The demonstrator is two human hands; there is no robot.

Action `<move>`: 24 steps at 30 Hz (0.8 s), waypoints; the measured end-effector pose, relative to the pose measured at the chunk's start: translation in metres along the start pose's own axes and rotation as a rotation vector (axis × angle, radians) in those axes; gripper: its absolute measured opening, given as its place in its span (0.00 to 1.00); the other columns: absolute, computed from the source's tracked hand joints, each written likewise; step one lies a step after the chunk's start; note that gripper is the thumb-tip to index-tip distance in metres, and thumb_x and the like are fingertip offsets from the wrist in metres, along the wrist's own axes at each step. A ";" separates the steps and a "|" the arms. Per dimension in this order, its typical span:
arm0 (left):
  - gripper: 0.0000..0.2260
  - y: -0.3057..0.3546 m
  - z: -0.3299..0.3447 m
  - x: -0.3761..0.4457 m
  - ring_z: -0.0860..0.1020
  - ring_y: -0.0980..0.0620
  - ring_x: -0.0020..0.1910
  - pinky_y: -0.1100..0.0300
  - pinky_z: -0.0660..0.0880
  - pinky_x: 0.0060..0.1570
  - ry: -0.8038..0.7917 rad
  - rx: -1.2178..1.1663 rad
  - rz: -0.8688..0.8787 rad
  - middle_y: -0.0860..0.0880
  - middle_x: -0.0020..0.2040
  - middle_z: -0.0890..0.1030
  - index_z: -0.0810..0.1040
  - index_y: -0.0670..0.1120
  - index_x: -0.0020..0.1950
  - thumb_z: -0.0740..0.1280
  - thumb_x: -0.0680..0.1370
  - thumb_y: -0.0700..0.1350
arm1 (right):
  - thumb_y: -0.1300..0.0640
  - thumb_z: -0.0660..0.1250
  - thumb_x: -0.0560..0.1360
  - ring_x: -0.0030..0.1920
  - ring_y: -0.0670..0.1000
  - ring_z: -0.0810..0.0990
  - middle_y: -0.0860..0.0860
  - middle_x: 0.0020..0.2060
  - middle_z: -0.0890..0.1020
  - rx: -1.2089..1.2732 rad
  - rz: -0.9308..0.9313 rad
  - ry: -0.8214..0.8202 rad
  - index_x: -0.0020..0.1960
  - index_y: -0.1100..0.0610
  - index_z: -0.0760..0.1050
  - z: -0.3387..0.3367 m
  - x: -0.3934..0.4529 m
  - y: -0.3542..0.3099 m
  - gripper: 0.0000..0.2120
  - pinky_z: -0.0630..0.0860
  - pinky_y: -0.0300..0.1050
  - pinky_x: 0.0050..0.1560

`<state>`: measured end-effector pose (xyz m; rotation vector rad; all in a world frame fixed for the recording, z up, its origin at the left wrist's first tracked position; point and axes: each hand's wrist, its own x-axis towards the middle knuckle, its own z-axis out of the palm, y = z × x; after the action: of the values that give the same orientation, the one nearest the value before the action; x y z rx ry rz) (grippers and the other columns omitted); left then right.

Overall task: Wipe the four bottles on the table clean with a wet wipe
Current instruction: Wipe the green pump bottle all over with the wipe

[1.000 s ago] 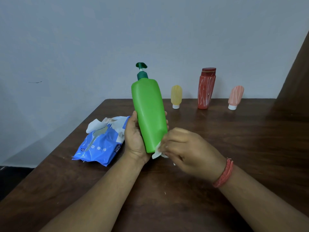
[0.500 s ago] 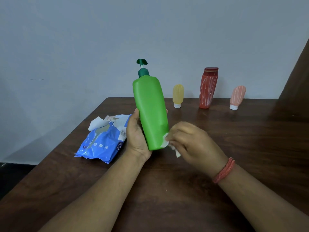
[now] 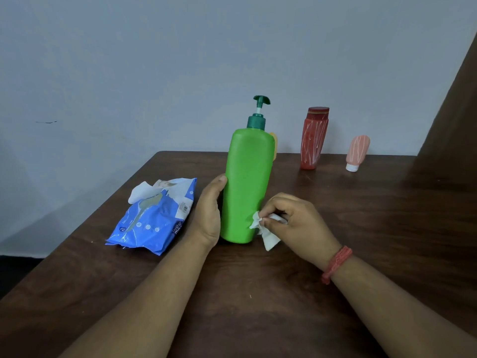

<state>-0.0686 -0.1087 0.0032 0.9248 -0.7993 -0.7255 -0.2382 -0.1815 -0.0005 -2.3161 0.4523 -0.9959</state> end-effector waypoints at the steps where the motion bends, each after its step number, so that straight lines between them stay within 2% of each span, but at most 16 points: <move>1: 0.13 0.000 -0.004 0.002 0.82 0.48 0.50 0.50 0.77 0.55 -0.021 0.049 0.020 0.46 0.48 0.85 0.84 0.47 0.50 0.61 0.79 0.49 | 0.64 0.75 0.72 0.44 0.46 0.80 0.45 0.41 0.81 -0.002 -0.003 -0.003 0.42 0.55 0.82 0.000 0.000 -0.001 0.06 0.74 0.35 0.44; 3: 0.12 0.004 -0.015 0.004 0.80 0.48 0.53 0.45 0.74 0.59 -0.069 0.151 0.005 0.47 0.50 0.84 0.84 0.52 0.50 0.65 0.74 0.54 | 0.64 0.75 0.73 0.44 0.45 0.80 0.45 0.41 0.81 -0.010 -0.012 -0.008 0.42 0.56 0.82 0.000 -0.001 -0.003 0.05 0.74 0.35 0.44; 5: 0.17 0.012 -0.026 0.006 0.80 0.46 0.56 0.45 0.74 0.60 -0.133 0.244 -0.036 0.46 0.54 0.84 0.82 0.51 0.54 0.68 0.69 0.57 | 0.64 0.74 0.73 0.44 0.45 0.80 0.45 0.41 0.81 -0.012 -0.011 -0.020 0.43 0.55 0.82 0.000 -0.002 -0.004 0.05 0.75 0.35 0.44; 8: 0.26 0.022 -0.038 0.007 0.80 0.50 0.62 0.56 0.77 0.60 -0.262 0.373 -0.078 0.48 0.61 0.83 0.78 0.48 0.64 0.75 0.66 0.51 | 0.64 0.74 0.73 0.45 0.45 0.80 0.44 0.42 0.81 -0.013 -0.021 -0.032 0.42 0.55 0.82 0.000 -0.002 -0.004 0.05 0.75 0.35 0.45; 10: 0.28 0.026 -0.042 0.007 0.80 0.51 0.63 0.59 0.77 0.59 -0.313 0.455 -0.105 0.50 0.62 0.83 0.77 0.47 0.66 0.77 0.67 0.45 | 0.64 0.74 0.73 0.45 0.44 0.80 0.44 0.42 0.80 -0.018 -0.020 -0.039 0.42 0.55 0.81 0.000 -0.002 -0.004 0.05 0.73 0.33 0.45; 15: 0.25 0.024 -0.041 0.009 0.80 0.50 0.63 0.57 0.77 0.61 -0.277 0.473 -0.072 0.48 0.61 0.84 0.77 0.44 0.65 0.77 0.69 0.41 | 0.64 0.74 0.73 0.45 0.44 0.80 0.43 0.42 0.80 -0.033 -0.019 -0.038 0.42 0.54 0.81 -0.002 -0.001 -0.002 0.06 0.72 0.31 0.45; 18: 0.25 0.019 -0.040 0.014 0.80 0.49 0.63 0.50 0.75 0.66 -0.181 0.477 -0.044 0.48 0.60 0.84 0.77 0.45 0.65 0.78 0.69 0.39 | 0.65 0.75 0.72 0.45 0.43 0.80 0.43 0.41 0.81 -0.018 0.023 0.019 0.41 0.54 0.81 -0.006 0.002 0.003 0.07 0.71 0.30 0.44; 21: 0.25 0.014 -0.042 0.020 0.79 0.51 0.64 0.45 0.72 0.69 -0.141 0.560 -0.005 0.51 0.61 0.83 0.76 0.48 0.66 0.77 0.70 0.43 | 0.66 0.75 0.72 0.45 0.43 0.80 0.44 0.41 0.81 -0.003 0.064 0.080 0.41 0.56 0.82 -0.011 0.004 0.009 0.06 0.70 0.29 0.44; 24: 0.25 0.013 -0.043 0.023 0.78 0.53 0.65 0.46 0.71 0.70 -0.134 0.620 0.008 0.53 0.63 0.82 0.74 0.49 0.69 0.75 0.72 0.46 | 0.66 0.74 0.72 0.46 0.43 0.80 0.45 0.41 0.81 -0.003 0.105 0.108 0.41 0.56 0.82 -0.015 0.005 0.014 0.06 0.71 0.29 0.45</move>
<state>-0.0183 -0.1052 0.0053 1.4357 -1.1783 -0.5395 -0.2473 -0.2003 0.0018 -2.2245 0.6127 -1.0727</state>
